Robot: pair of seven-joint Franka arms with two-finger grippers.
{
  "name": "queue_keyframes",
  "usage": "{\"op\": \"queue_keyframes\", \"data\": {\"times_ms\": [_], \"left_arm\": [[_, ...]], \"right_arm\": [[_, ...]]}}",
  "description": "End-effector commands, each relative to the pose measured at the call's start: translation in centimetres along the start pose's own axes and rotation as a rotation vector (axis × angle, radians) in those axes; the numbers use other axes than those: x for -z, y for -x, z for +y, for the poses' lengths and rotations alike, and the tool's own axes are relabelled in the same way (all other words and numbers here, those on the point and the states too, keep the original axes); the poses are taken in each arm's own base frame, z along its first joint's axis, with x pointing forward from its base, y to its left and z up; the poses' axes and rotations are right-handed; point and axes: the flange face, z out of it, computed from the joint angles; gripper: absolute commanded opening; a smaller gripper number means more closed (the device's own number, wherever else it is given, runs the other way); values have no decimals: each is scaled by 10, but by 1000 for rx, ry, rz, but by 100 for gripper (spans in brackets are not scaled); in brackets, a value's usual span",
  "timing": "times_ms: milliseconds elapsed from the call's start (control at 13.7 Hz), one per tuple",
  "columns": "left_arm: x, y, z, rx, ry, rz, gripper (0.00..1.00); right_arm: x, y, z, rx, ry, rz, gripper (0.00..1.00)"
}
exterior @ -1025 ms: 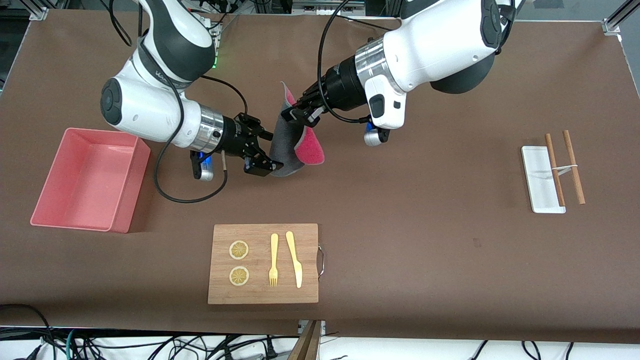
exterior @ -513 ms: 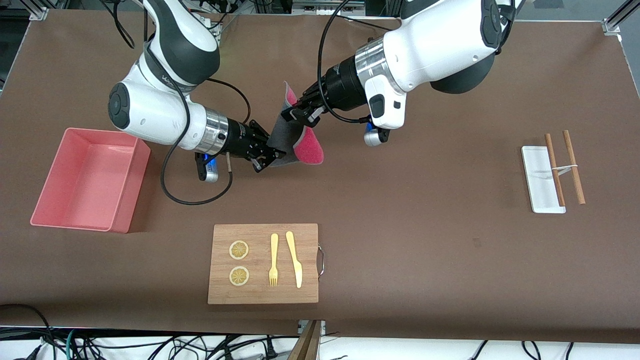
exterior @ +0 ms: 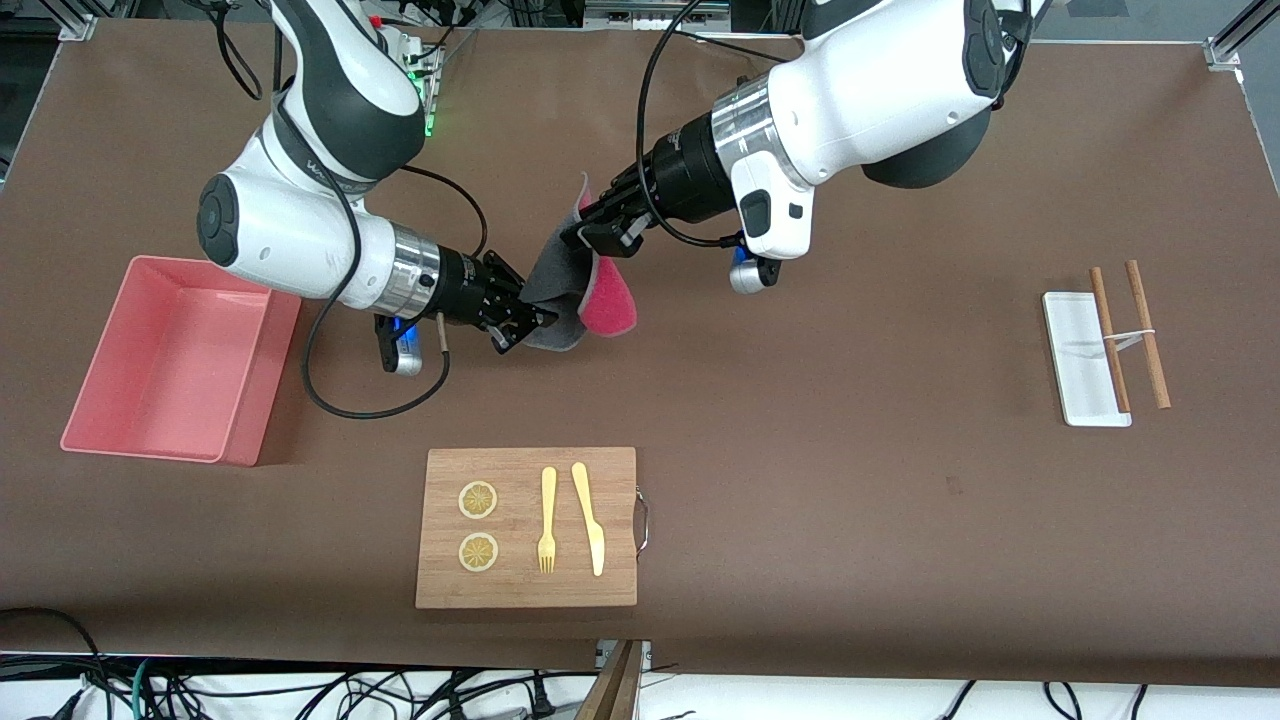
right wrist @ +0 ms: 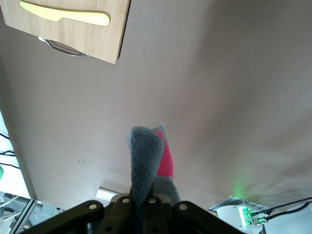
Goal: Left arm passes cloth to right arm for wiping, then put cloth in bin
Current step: 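Grasp the hanging cloth with the right gripper below the left gripper, then open the left gripper and withdraw it while the right gripper holds the cloth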
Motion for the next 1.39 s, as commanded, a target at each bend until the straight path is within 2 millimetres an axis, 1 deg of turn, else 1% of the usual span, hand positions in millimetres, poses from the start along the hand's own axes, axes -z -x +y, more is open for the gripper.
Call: {"op": "queue_keyframes", "data": {"times_ms": [0, 146, 293, 366, 439, 513, 586, 659, 879, 952, 1025, 1172, 1245, 1318], "left_arm": [[12, -5, 3, -2, -29, 3, 100], [28, -20, 3, -16, -63, 20, 100], [45, -29, -5, -154, -154, 85, 100], [48, -37, -12, -219, -223, 115, 100], [52, -49, -18, -293, -300, 147, 100], [57, -62, -24, -366, -372, 174, 100], [62, -73, -28, -425, -435, 199, 100], [72, -81, -32, -472, -487, 232, 100], [85, -98, -46, -624, -652, 305, 100], [93, -106, -48, -670, -697, 314, 100], [103, -116, -49, -712, -728, 315, 100], [122, -138, -51, -755, -793, 312, 100], [131, -147, -54, -787, -839, 324, 100], [144, -150, -54, -849, -879, 338, 100]], "right_arm": [[2, -1, 0, 12, 1, 1, 0], [-6, -2, 1, 23, 18, 20, 0], [-17, -8, 3, 37, 43, 51, 0], [-25, -7, 4, 48, 58, 60, 0], [-29, -7, 4, 61, 67, 77, 0], [-37, -9, 5, 67, 82, 85, 0], [-47, -6, 7, 79, 98, 92, 0], [-60, -5, 9, 100, 123, 111, 0], [-108, 0, 19, 155, 203, 148, 0], [-122, 2, 23, 168, 227, 154, 0], [-138, -1, 28, 173, 256, 157, 0], [-160, -11, 37, 176, 300, 170, 0], [-170, -18, 41, 177, 323, 177, 0], [-179, -25, 47, 186, 346, 193, 0]]}}
